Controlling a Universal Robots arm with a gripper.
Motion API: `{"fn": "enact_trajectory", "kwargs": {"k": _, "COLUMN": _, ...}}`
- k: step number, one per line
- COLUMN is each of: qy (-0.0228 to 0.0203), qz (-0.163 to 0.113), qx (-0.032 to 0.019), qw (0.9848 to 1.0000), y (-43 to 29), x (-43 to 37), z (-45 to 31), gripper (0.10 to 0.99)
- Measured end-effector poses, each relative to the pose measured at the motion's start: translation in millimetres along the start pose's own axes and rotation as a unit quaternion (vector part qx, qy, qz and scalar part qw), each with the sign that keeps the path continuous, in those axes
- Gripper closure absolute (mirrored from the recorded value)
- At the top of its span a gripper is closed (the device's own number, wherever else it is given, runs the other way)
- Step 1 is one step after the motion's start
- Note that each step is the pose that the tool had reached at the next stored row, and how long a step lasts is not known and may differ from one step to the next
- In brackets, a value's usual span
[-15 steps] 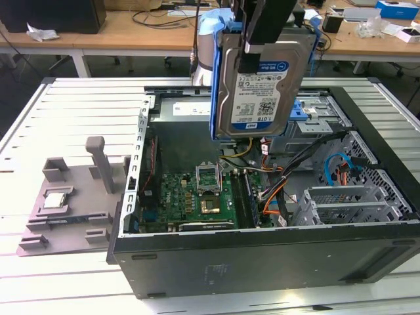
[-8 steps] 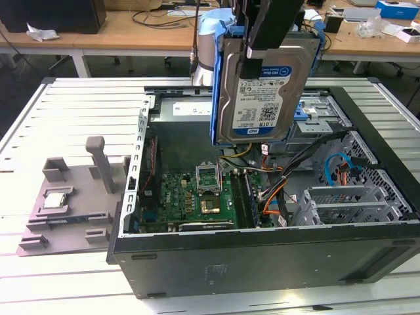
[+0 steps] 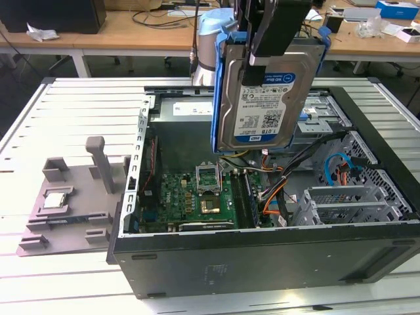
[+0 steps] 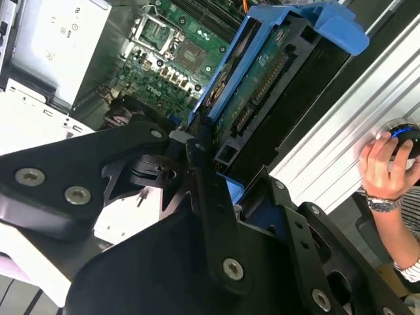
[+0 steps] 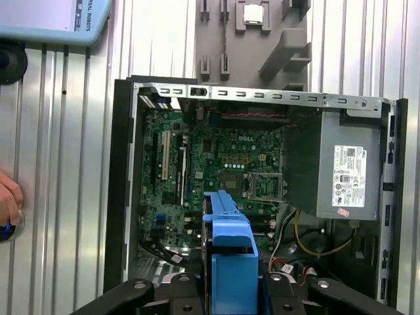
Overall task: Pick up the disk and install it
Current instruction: 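Pick up the disk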
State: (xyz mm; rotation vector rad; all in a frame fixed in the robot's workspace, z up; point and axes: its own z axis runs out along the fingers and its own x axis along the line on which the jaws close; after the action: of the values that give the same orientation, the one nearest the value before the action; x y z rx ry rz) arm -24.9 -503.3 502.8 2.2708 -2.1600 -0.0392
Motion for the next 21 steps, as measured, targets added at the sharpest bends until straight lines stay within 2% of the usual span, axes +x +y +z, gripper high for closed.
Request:
{"fn": "enact_trajectory", "kwargs": {"k": 18, "qy": 0.0000, "qz": 0.000, "qx": 0.0000, "qw": 1.0000, "y": 1.0, "x": 28.0, "z": 0.2, "gripper": 0.718}}
{"fn": "enact_trajectory", "kwargs": {"k": 21, "qy": 0.0000, "qz": 0.000, "qx": 0.0000, "qw": 1.0000, "y": 1.4, "x": 38.0, "z": 0.9, "gripper": 0.718}}
